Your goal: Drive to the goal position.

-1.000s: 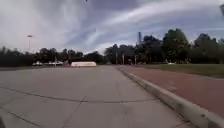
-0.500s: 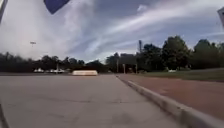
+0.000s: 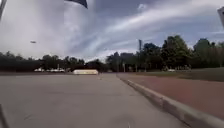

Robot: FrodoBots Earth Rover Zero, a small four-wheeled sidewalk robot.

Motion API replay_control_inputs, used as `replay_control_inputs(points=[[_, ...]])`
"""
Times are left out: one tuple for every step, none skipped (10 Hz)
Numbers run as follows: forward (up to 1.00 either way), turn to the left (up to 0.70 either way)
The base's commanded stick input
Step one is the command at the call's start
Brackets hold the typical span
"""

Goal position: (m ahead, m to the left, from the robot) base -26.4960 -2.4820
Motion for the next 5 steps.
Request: replay_control_inputs(points=[[-1.00,0.40],[-1.00,0.40],[-1.00,0.40],[-1.00,0.40],[-1.00,0.40]])
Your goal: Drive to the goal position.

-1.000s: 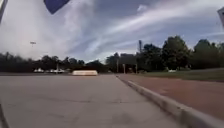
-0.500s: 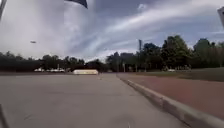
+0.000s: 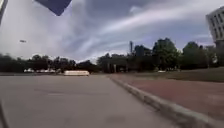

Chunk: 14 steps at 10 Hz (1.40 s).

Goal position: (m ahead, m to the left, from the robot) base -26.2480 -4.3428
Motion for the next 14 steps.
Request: replay_control_inputs(points=[[-1.00,0.40],[-1.00,0.40],[-1.00,0.40],[-1.00,0.40],[-1.00,0.40],[-1.00,0.40],[-1.00,0.40],[-1.00,0.40],[-1.00,0.40],[-1.00,0.40],[-1.00,0.40],[-1.00,0.40],[-1.00,0.40],[-1.00,0.40]])
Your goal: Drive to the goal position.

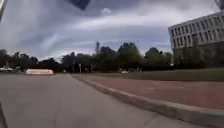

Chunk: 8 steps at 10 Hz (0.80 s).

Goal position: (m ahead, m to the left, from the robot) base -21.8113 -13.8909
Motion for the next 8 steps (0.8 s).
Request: replay_control_inputs(points=[[-1.00,0.40],[-1.00,0.40],[-1.00,0.40],[-1.00,0.40],[-1.00,0.40],[-1.00,0.40],[-1.00,0.40],[-1.00,0.40]])
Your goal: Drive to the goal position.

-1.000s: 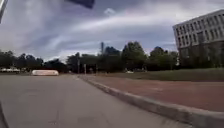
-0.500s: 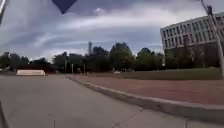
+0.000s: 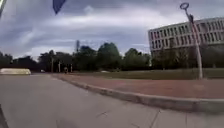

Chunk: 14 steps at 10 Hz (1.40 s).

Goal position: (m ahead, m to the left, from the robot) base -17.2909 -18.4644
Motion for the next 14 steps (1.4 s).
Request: replay_control_inputs(points=[[-1.00,0.40],[-1.00,0.40],[-1.00,0.40],[-1.00,0.40],[-1.00,0.40],[-1.00,0.40],[-1.00,0.40],[-1.00,0.40],[-1.00,0.40],[-1.00,0.40],[-1.00,0.40],[-1.00,0.21],[-1.00,0.00],[-1.00,0.00]])
